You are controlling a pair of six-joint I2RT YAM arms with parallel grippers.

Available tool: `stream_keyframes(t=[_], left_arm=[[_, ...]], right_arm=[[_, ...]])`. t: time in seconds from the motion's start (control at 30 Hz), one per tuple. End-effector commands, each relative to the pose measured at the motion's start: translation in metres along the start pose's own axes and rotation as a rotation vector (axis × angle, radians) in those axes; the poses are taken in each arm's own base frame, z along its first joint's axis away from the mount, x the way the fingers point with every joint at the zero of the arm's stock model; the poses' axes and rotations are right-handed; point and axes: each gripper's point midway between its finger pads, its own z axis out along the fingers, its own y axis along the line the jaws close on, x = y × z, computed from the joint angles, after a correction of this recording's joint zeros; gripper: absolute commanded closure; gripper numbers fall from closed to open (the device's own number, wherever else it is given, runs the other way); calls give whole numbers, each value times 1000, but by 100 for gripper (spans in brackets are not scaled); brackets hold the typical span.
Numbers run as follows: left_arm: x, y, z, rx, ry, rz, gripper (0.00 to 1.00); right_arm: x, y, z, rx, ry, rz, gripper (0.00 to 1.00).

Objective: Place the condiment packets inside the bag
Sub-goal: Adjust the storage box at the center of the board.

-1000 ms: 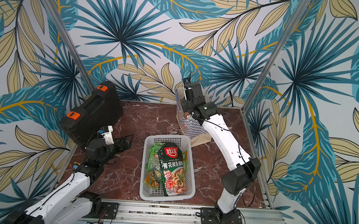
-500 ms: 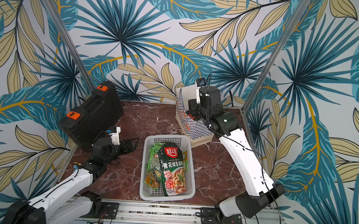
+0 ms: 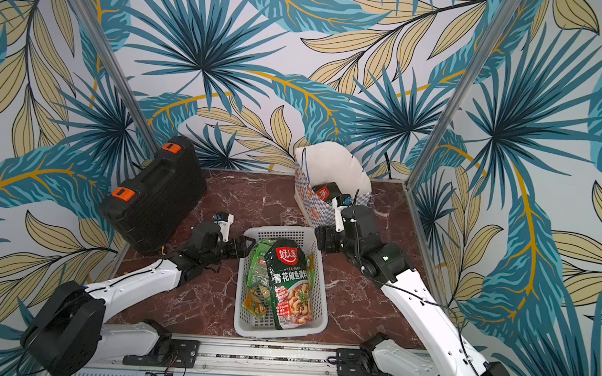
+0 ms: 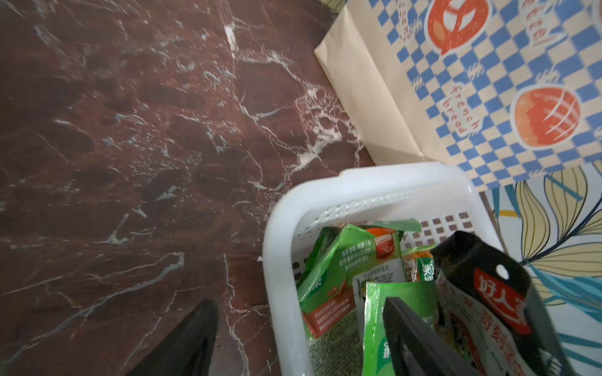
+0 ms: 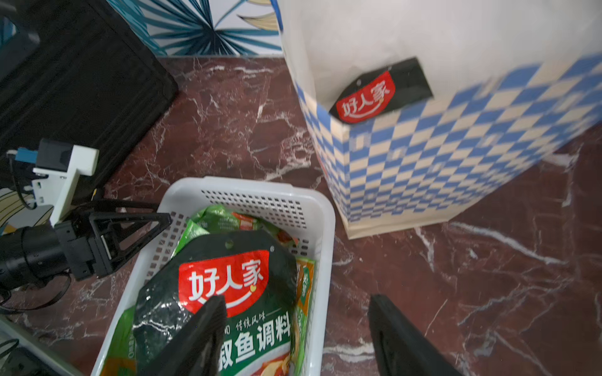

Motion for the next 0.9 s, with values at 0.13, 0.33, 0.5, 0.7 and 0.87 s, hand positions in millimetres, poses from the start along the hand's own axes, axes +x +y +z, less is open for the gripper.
stream_keyframes(t=[0.13,0.33,0.5,0.7,0.87], left_arm=[[-14,-10,0,-19,-42,28,23],[-21,0,-5,-93,-68,52,25],[-26,9,-10,-119,-87,41,28],[-38,30,-24,-136,-129,-17,27],[-48,44,-40,-174,-175,-39,23]], right_arm=[[66,-2,22,-51,100,135,26],[118,5,46,-79,201,159,31],[137,16,51,-76,224,137,40],[125,39,57,-115,168,155,50],[103,63,75,-147,121,194,51]])
